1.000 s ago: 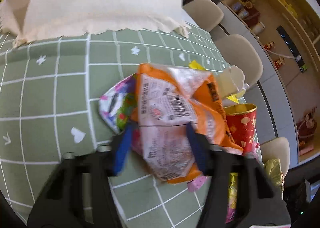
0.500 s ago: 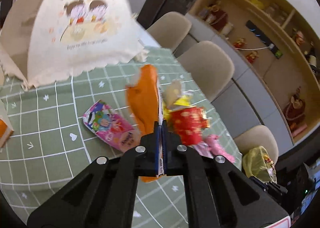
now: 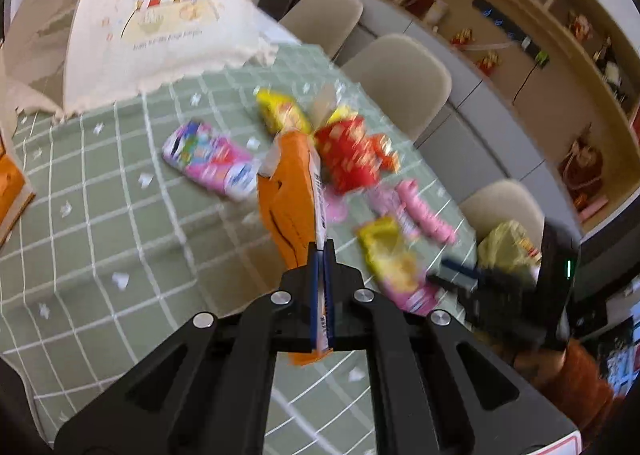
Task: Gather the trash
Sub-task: 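Grasp the orange bread bag with the left tool while the right tool grasps the yellow chips bag, then carry the orange bag and yellow chips bag with both tools over the bin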
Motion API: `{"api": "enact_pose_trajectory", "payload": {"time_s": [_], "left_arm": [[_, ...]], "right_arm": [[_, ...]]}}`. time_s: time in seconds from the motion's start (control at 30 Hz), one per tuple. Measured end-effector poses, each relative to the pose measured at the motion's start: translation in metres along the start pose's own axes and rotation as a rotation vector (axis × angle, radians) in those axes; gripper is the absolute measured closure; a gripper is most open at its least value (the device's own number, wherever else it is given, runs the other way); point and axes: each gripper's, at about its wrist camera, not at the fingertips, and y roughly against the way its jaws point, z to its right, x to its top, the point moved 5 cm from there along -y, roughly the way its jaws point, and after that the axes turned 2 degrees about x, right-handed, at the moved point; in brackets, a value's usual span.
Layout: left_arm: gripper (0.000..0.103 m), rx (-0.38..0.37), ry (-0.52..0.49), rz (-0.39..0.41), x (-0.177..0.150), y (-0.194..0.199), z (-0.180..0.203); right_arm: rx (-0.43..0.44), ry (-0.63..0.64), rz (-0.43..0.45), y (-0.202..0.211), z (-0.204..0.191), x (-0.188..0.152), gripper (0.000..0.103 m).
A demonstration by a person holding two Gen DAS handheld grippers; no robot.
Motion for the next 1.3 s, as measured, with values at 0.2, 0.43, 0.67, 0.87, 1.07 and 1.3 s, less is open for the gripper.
{"api": "enact_pose_trajectory", "payload": {"time_s": [0.2,0.43,0.67,0.87,1.07,1.3], "left_arm": [[0.101,0.009,-0.043,-0.010,-0.014,0.004,-0.007],[0.101,-0.017,-0.139,0.029,-0.002,0.011,0.023],[0.101,-0.091,-0.238,0.104,0.024,0.024,0.089],[0.101,-0.159,-0.323,0.155,0.036,0.031,0.167],[0.101,-0.240,-0.405,0.175,0.028,0.027,0.259],[0.101,-0.440,-0.364,0.072,0.021,-0.018,0.359]], "right_arm": [[0.010,0.070,-0.137,-0.045,-0.014,-0.001,0.088],[-0.071,0.056,-0.050,0.002,-0.021,-0.013,0.099],[-0.207,-0.044,0.124,0.106,0.024,-0.017,0.099],[-0.316,-0.082,0.227,0.182,0.066,-0.025,0.099],[-0.402,-0.097,0.281,0.244,0.111,-0.049,0.099],[-0.489,-0.172,0.376,0.311,0.186,-0.069,0.099]]}}
